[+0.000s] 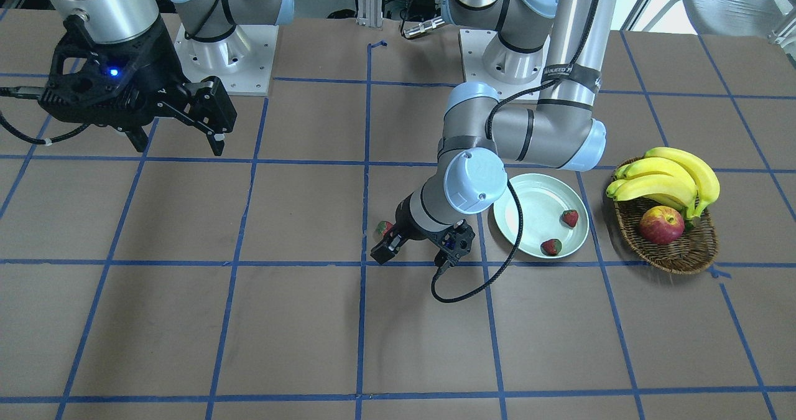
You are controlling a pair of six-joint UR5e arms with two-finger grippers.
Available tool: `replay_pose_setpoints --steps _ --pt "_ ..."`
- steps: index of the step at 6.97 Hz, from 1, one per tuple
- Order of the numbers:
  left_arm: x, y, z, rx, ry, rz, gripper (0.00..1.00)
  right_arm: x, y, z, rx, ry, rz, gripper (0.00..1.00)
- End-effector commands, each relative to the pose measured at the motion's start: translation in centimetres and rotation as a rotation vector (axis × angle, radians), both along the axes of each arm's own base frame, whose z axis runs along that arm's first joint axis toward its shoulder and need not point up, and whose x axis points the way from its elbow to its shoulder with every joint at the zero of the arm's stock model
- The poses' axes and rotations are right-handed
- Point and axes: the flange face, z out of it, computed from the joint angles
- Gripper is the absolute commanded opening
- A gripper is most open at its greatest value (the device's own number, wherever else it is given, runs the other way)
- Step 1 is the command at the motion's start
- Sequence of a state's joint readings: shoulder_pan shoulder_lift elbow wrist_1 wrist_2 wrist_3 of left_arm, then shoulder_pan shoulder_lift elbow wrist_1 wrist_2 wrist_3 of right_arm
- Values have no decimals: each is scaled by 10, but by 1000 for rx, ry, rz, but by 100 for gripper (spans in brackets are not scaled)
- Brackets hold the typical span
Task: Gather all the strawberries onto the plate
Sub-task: 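Move the left gripper to the last strawberry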
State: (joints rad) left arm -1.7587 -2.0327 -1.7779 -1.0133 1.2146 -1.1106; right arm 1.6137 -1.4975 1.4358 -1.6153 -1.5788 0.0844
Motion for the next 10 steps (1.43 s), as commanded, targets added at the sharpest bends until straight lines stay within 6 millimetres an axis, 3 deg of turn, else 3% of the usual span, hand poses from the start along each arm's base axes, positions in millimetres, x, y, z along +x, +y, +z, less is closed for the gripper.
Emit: replay_pose_setpoints --steps 1,2,3,4,6,8,10 --pt "-1 5 -24 30 -7 -21 69 -1 0 1 -1 3 -2 100" --pt "-1 11 -28 34 -4 -50 30 -1 1 1 -1 4 -2 100" --pt "-1 12 -30 45 -4 -41 19 -1 1 1 -3 3 -2 100" --pt "-1 12 -29 38 -1 -62 0 -1 1 1 -3 1 -2 100" --pt "14 7 -6 -81 -88 -274 0 -1 1 2 -4 0 -1 100" --pt "30 2 24 -134 -182 -346 0 -1 1 1 -3 1 -2 100" --pt "72 0 52 -81 -317 -570 0 1 1 1 -3 -2 -3 100"
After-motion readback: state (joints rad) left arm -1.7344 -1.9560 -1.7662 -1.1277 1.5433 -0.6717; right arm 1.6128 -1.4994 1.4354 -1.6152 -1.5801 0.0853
